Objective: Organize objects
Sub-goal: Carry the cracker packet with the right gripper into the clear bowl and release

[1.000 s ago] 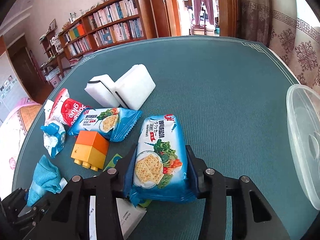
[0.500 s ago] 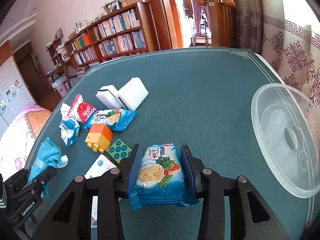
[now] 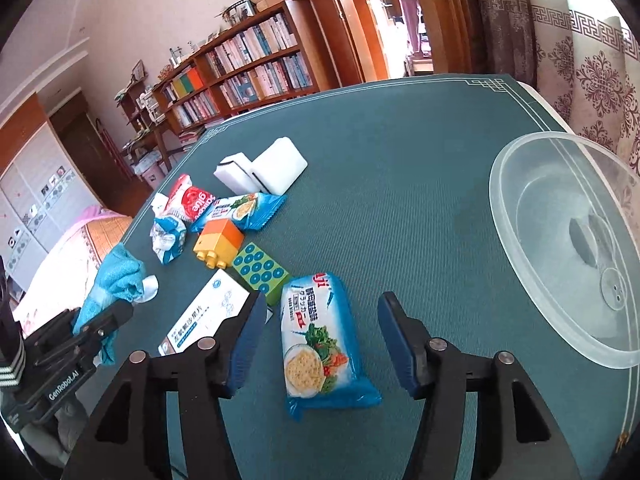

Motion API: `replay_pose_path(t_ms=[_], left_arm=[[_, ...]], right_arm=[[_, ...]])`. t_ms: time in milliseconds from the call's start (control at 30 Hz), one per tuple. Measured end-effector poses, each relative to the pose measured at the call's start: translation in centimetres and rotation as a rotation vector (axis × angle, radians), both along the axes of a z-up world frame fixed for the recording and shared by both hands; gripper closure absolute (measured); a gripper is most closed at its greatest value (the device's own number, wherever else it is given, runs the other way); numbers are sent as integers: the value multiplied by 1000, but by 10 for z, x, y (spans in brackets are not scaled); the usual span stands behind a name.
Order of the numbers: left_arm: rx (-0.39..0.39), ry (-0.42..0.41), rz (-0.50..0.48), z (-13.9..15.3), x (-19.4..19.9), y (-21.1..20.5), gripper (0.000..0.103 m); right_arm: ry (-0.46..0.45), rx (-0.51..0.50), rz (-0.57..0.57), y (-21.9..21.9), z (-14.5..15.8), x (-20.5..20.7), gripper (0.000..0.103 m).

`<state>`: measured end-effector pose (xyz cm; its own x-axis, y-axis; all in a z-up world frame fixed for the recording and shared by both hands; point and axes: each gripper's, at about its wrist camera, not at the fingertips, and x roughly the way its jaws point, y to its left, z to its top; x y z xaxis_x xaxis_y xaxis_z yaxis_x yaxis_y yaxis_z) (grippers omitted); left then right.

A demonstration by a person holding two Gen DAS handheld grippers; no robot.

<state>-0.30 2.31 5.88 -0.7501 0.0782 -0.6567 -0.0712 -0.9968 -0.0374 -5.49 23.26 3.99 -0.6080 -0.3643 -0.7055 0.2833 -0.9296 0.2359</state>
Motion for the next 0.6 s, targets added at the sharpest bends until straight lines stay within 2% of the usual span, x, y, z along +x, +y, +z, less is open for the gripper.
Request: replay_pose_path(t_ms=[133,233,333,433,600], left_arm=[[-2,8,-6,3,2,5,67],[-4,13,-14,4,5,9,67],[-6,15,-18,5,7,11,67],[-5,16,-17,6,7,12,67],[-8,15,-18,6,7,14,67]], right_arm=[[-10,130,57,-19,-15,4,44],[-30,184,78,-28,-27,1,44],[-4,237,92,-34,-29,1,45],[23,302,78,-40,-30,4,58],[28,272,74,-39,-29,9,61]])
